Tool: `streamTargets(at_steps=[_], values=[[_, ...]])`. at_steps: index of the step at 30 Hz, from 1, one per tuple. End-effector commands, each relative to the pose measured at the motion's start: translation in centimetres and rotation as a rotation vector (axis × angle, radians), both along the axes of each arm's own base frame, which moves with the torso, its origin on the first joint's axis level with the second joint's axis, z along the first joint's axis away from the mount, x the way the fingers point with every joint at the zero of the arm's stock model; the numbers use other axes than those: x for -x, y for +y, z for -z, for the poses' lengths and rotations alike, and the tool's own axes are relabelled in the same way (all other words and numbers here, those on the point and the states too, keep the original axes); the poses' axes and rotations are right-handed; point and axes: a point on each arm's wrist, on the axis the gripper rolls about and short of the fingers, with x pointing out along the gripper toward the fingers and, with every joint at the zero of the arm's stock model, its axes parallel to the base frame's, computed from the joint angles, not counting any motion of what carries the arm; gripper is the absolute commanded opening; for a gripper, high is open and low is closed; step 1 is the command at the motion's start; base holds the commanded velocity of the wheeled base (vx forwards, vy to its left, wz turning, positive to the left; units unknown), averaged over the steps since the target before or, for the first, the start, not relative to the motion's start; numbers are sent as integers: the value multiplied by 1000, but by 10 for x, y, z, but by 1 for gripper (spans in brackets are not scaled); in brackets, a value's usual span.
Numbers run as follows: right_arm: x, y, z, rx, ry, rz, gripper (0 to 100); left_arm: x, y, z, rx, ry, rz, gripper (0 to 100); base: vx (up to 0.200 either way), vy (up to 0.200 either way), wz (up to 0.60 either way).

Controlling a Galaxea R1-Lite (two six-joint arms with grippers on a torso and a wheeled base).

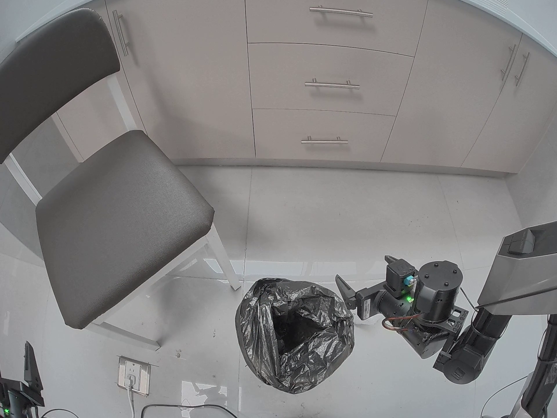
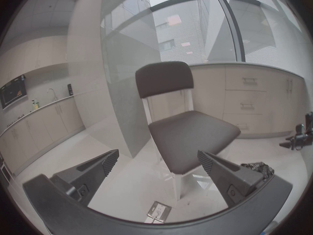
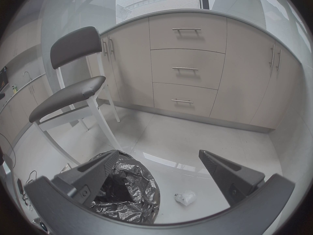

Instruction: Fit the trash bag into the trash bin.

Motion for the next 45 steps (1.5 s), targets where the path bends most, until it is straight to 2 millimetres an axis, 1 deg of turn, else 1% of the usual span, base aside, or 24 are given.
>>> streamTargets(at_steps=[1, 3, 5, 8, 9, 10, 11, 12, 15, 16, 18, 20, 21, 24, 25, 26, 27, 28, 30, 33, 38, 42, 44, 45], values=[[-7, -6, -1, -11, -15, 29, 100, 2, -1, 4, 13, -8, 62, 100, 0, 0, 0], [-9, -9, -1, -13, -18, 41, 100, 1, -2, 4, 21, -11, 85, 100, 0, 0, 0], [-18, -16, -1, -20, -22, 75, 100, 1, -3, 4, 47, -15, 167, 100, 0, 0, 0], [-31, -19, 6, -17, -20, 106, 100, 1, -5, 4, 7, 3, 258, 100, 0, 0, 0], [-42, -21, 8, -22, -35, 131, 100, 1, -6, 5, -26, 22, 308, 100, 0, 0, 0], [-43, -21, 8, -23, -37, 136, 100, 1, -6, 4, -31, 24, 314, 100, 0, 0, 0], [-63, -23, 8, -40, -77, 187, 100, 2, -7, 3, -48, 43, 342, 100, 0, 0, 0], [-72, -23, 8, -46, -96, 213, 100, 2, -7, 4, -35, 42, 345, 100, 0, 0, 0], [-92, -25, 19, -4, -116, 246, 100, 3, -7, 2, 65, 11, 345, 100, 0, 0, 0], [-94, -25, 21, 8, -116, 248, 100, 3, -7, 2, 85, 4, 343, 100, 0, 0, 0], [-111, -22, 33, 50, -126, 256, 100, 3, -7, 1, 141, -8, 348, 100, 0, 0, 0], [-129, -16, 38, 75, -137, 261, 100, 2, -7, 3, 98, 4, 340, 100, 0, 0, 0], [-139, -13, 38, 91, -139, 264, 100, 2, -7, 3, 52, 17, 324, 100, 0, 0, 0], [-159, -7, 35, 106, -127, 279, 100, 2, -5, 4, 23, 27, 266, 100, 0, 0, 0], [-170, -4, 34, 112, -121, 287, 100, 2, -6, 4, 9, 30, 276, 100, 0, 0, 0], [-170, -4, 34, 112, -121, 287, 100, 2, -6, 4, 9, 30, 276, 100, 0, 0, 0], [-186, -2, 32, 122, -108, 298, 100, 2, -6, 3, -20, 44, 319, 100, 0, 0, 0], [-195, -1, 31, 129, -100, 306, 100, 1, -7, 3, -26, 56, 341, 100, 0, 0, 0], [-208, 0, 32, 136, -92, 324, 100, 0, -7, 2, -22, 71, 358, 100, 0, 0, 0], [-228, -7, 32, 138, -93, 367, 100, 1, -7, 3, -23, 62, 335, 100, 0, 0, 0], [-235, -11, 42, 151, -71, 379, 100, 3, -6, 3, -15, 40, 272, 100, 0, 0, 0], [-237, -10, 45, 150, -72, 379, 100, 2, -7, 4, -101, 65, 349, 100, 0, 0, 0], [-238, -11, 47, 151, -71, 380, 100, 2, -8, 3, -92, 59, 392, 100, 0, 0, 0], [-238, -11, 48, 152, -69, 380, 100, 3, -9, 3, -42, 46, 414, 100, 0, 0, 0]])
